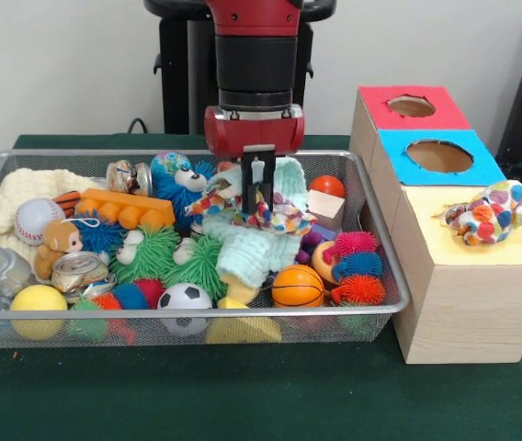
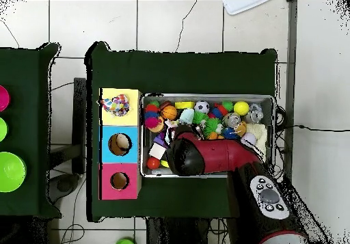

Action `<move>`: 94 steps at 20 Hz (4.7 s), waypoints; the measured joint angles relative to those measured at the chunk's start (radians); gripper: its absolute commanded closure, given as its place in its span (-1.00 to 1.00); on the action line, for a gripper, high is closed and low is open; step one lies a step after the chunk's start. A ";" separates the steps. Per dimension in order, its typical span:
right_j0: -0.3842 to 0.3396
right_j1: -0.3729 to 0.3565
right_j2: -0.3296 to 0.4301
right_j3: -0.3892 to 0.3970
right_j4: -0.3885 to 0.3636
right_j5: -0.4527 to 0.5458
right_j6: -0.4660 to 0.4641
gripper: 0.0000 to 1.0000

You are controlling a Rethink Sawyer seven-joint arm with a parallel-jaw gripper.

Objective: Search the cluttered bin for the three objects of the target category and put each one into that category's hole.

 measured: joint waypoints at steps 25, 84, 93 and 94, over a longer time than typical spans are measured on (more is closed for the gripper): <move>-0.004 0.052 0.010 0.000 0.056 -0.012 0.000 -1.00; -0.113 -0.244 0.286 0.274 0.447 0.176 0.000 1.00; -0.076 -0.326 0.283 0.274 0.503 0.252 0.000 1.00; -0.068 -0.327 0.280 0.272 0.503 0.253 0.000 1.00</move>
